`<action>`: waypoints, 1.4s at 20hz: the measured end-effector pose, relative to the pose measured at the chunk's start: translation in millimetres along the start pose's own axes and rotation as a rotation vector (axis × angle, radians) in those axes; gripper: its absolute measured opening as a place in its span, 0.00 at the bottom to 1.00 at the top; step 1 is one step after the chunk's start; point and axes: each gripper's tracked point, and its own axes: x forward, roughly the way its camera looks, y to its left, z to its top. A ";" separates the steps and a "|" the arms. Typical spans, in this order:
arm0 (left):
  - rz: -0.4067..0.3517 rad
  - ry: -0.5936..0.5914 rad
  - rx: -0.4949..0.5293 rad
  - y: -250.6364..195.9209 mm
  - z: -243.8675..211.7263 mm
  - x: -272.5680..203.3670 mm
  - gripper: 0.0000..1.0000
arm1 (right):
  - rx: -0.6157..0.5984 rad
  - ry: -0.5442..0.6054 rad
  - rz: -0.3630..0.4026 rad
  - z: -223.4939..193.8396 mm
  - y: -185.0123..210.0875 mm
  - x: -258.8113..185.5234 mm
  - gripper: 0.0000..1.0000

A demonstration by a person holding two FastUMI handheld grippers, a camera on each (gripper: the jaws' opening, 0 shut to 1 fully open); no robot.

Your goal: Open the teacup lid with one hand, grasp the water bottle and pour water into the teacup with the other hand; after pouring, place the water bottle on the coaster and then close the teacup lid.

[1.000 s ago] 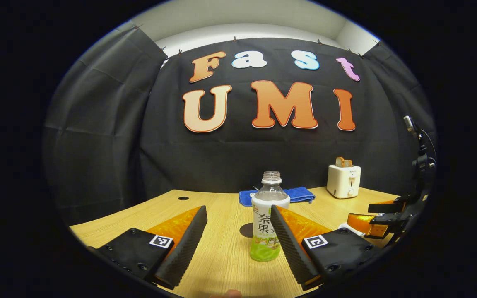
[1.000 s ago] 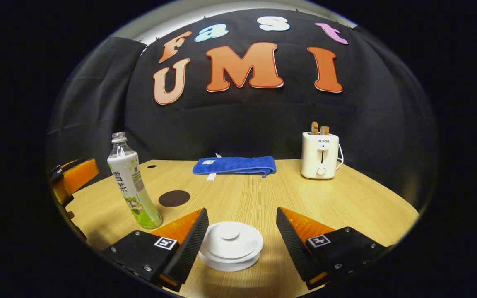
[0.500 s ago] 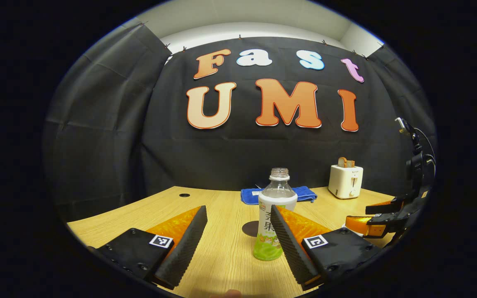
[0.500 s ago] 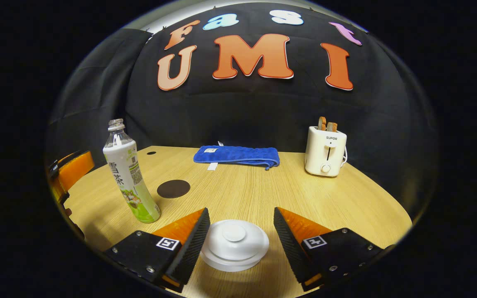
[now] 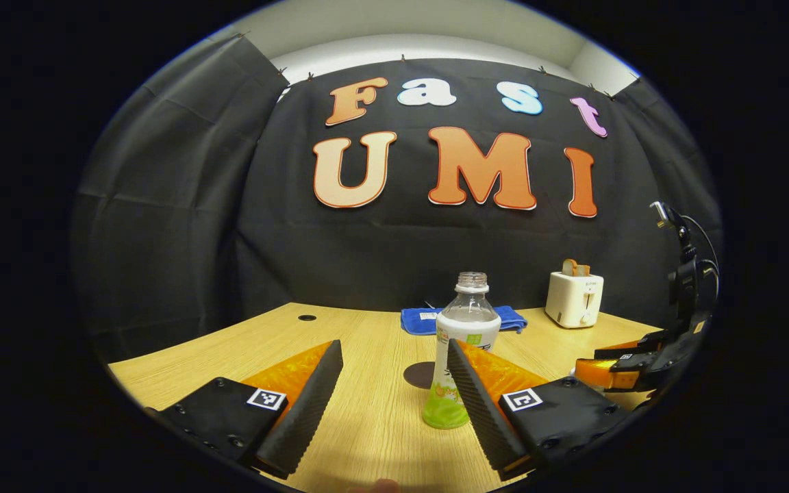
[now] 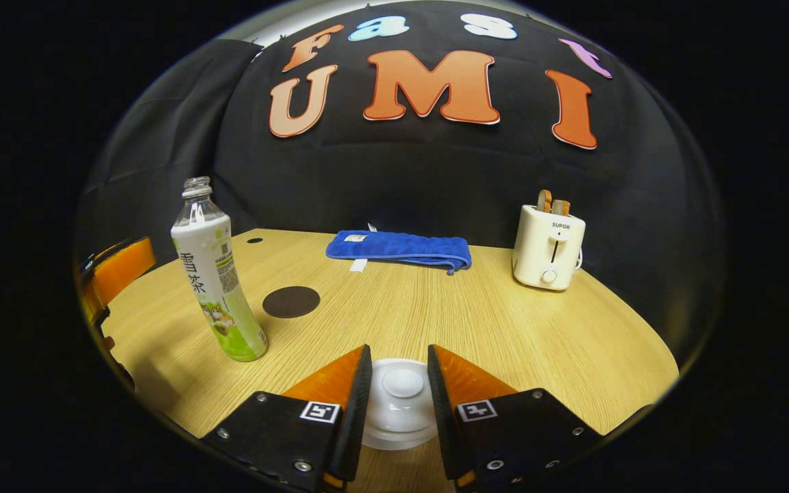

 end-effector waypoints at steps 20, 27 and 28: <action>-0.055 0.004 0.061 -28.7 3.0 -1.8 0.99 | 0.134 -0.083 -0.149 9.4 -107.0 -11.4 0.19; -0.125 0.061 0.036 -64.8 -20.3 10.2 0.99 | 0.128 -0.072 -0.161 2.5 -116.9 -13.5 0.19; -0.139 0.065 0.021 -69.6 -23.9 12.1 0.99 | 0.118 -0.077 -0.167 3.7 -117.9 -14.6 0.19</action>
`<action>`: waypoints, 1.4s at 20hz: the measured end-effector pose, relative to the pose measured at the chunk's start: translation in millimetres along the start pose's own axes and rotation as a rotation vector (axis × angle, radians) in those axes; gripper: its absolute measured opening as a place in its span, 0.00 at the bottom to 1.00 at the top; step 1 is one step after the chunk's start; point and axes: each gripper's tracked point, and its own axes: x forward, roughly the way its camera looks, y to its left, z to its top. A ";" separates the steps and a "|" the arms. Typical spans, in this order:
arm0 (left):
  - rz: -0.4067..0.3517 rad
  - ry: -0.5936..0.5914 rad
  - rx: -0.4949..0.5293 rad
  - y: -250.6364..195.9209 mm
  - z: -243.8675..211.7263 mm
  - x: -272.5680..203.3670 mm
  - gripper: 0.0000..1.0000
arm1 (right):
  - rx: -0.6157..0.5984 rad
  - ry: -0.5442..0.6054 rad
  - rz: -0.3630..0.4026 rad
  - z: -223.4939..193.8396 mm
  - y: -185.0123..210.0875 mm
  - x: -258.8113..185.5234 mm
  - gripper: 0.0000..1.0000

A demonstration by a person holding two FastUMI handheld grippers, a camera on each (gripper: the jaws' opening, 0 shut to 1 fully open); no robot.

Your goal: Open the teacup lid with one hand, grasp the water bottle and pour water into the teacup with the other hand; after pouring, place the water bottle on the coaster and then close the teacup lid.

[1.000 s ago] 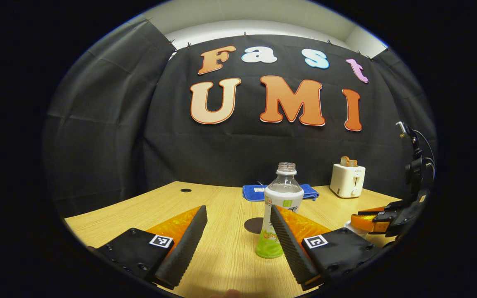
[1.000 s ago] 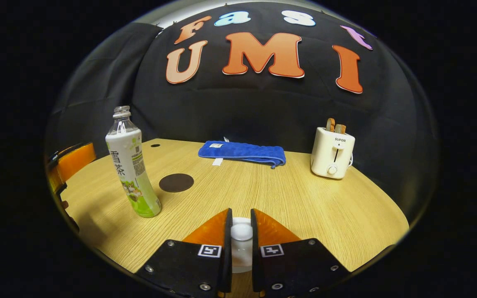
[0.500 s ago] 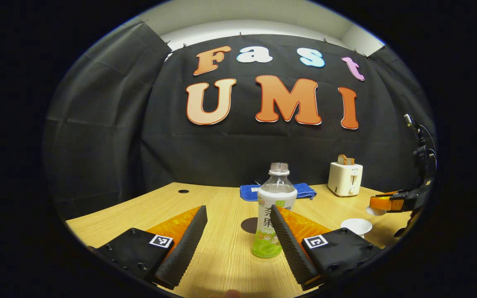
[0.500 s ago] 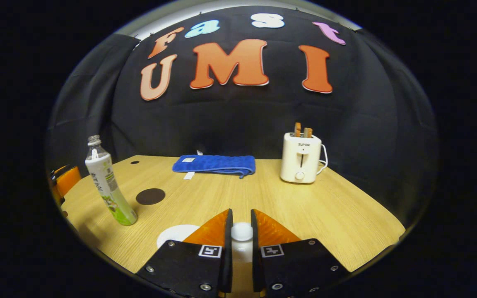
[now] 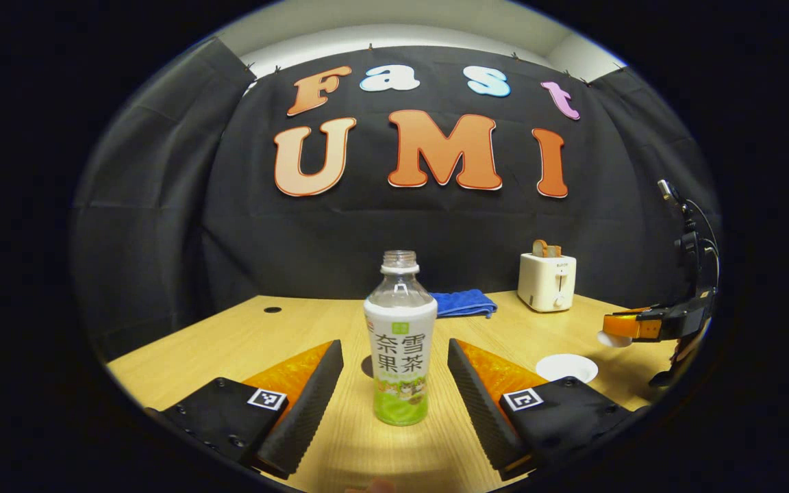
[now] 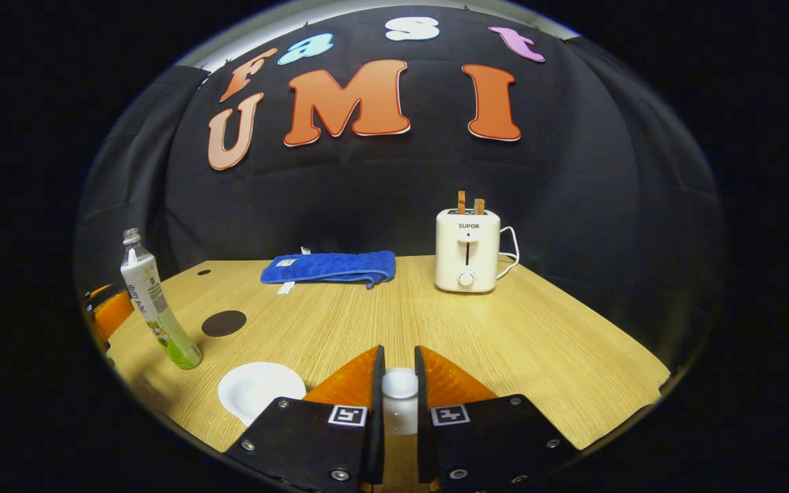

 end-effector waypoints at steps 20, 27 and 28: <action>0.006 0.166 -0.026 10.6 -49.1 49.4 0.81 | 0.023 0.000 0.018 -0.1 3.1 -5.5 0.19; -0.048 0.186 0.183 -1.9 -35.0 36.9 0.66 | 0.047 -0.005 -0.006 3.3 -6.8 -5.4 0.19; -0.057 0.171 0.216 -4.6 -28.6 34.9 0.66 | 0.053 -0.008 -0.011 3.7 -9.6 -6.4 0.19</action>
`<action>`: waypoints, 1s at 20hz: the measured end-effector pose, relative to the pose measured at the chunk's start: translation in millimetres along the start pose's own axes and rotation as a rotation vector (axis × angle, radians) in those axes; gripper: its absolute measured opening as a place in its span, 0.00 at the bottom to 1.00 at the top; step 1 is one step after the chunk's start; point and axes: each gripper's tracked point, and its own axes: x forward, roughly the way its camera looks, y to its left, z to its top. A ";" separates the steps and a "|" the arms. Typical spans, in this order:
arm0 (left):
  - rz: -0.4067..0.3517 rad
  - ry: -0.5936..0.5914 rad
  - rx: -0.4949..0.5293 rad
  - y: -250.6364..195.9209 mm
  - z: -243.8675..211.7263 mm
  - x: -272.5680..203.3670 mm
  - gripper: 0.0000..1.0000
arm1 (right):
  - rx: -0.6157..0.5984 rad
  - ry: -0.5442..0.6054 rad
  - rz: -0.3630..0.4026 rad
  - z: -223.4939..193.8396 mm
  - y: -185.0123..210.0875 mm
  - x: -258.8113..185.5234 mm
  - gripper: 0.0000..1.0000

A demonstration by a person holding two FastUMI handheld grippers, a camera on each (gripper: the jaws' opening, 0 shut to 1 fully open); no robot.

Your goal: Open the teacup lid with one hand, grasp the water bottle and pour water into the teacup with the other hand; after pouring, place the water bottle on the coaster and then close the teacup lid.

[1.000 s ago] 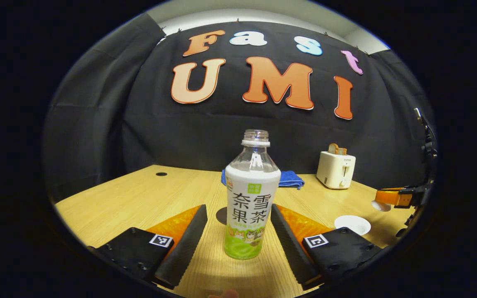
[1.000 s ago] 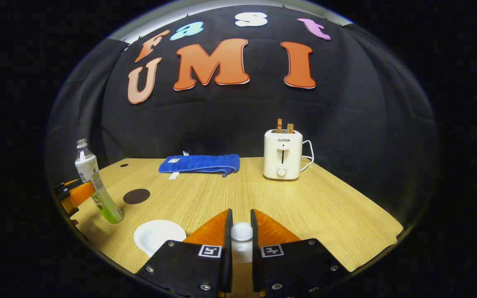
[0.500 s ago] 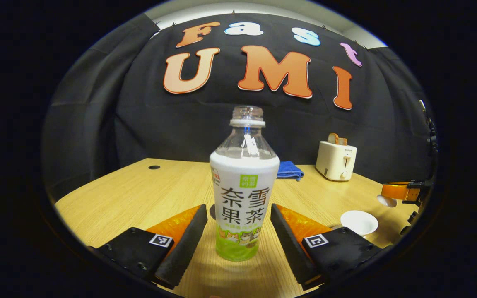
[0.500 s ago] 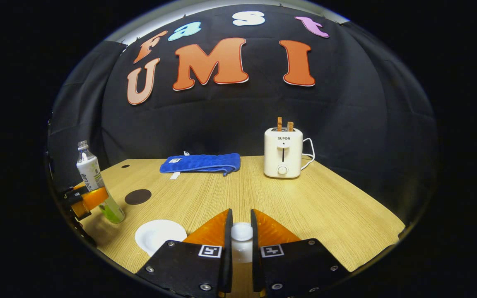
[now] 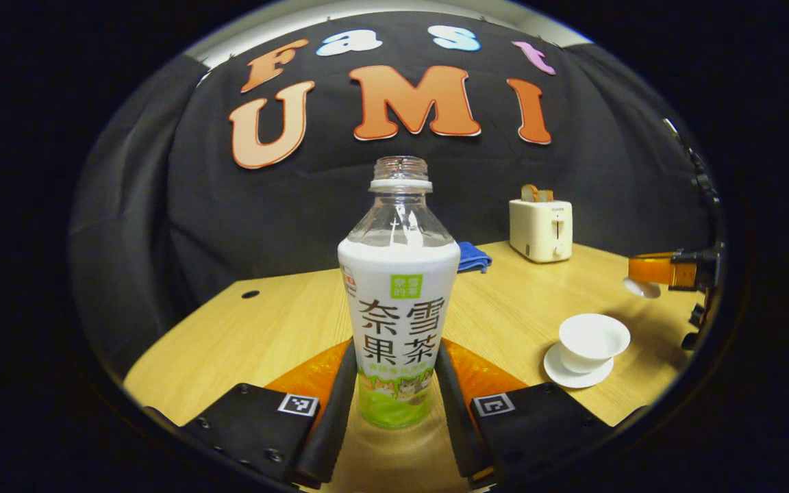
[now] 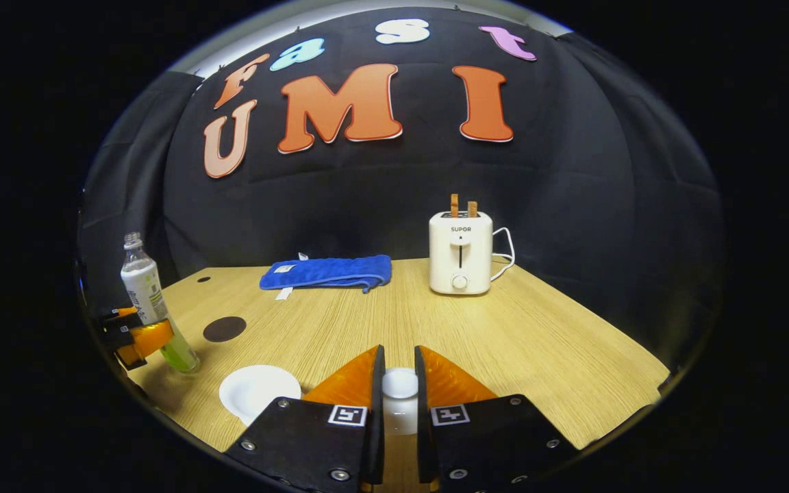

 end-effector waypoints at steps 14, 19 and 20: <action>-0.102 0.095 0.584 -30.9 8.4 -4.3 0.67 | 0.017 0.001 -0.031 1.8 -14.8 -3.2 0.19; -0.161 0.131 0.755 -46.5 5.2 -5.0 0.67 | 0.019 0.004 -0.031 1.3 -16.2 -4.1 0.19; -0.175 0.135 0.796 -50.0 4.4 -6.0 0.68 | 0.020 0.006 -0.031 1.1 -16.4 -4.1 0.19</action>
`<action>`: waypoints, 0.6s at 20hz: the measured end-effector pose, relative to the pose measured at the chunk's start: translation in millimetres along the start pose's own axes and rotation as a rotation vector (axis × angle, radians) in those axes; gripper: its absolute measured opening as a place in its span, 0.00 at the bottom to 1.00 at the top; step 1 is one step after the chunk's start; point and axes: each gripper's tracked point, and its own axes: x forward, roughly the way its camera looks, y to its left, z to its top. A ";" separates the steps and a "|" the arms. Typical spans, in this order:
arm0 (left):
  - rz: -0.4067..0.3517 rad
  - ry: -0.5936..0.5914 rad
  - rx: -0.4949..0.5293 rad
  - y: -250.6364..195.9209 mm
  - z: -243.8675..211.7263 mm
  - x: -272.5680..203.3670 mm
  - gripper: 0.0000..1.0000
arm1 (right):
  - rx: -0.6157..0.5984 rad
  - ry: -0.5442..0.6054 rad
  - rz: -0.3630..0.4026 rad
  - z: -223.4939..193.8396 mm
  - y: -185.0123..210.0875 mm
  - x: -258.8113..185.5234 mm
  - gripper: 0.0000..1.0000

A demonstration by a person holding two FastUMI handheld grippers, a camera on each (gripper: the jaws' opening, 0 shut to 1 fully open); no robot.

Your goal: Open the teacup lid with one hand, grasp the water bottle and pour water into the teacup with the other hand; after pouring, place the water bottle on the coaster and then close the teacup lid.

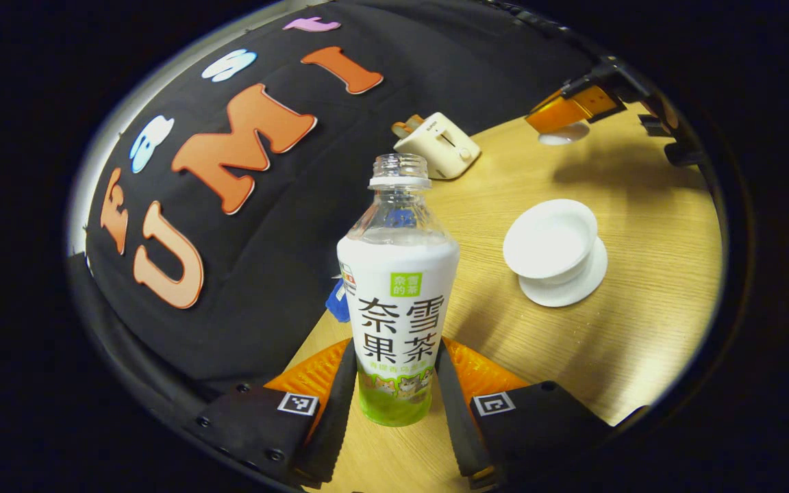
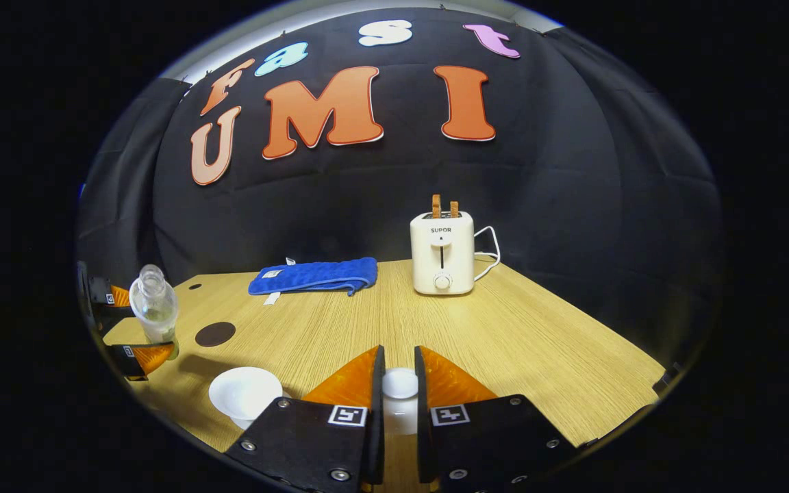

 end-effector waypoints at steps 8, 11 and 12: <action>-0.022 0.040 0.276 -18.0 2.6 6.2 0.67 | 0.008 0.005 -0.004 0.4 -2.8 -0.7 0.19; -0.014 0.050 0.376 -11.6 1.7 7.0 0.67 | 0.014 0.008 -0.005 -0.4 -5.3 -0.5 0.19; -0.023 0.059 0.409 -10.1 -0.5 8.6 0.67 | 0.014 0.008 -0.007 -0.2 -5.9 0.0 0.19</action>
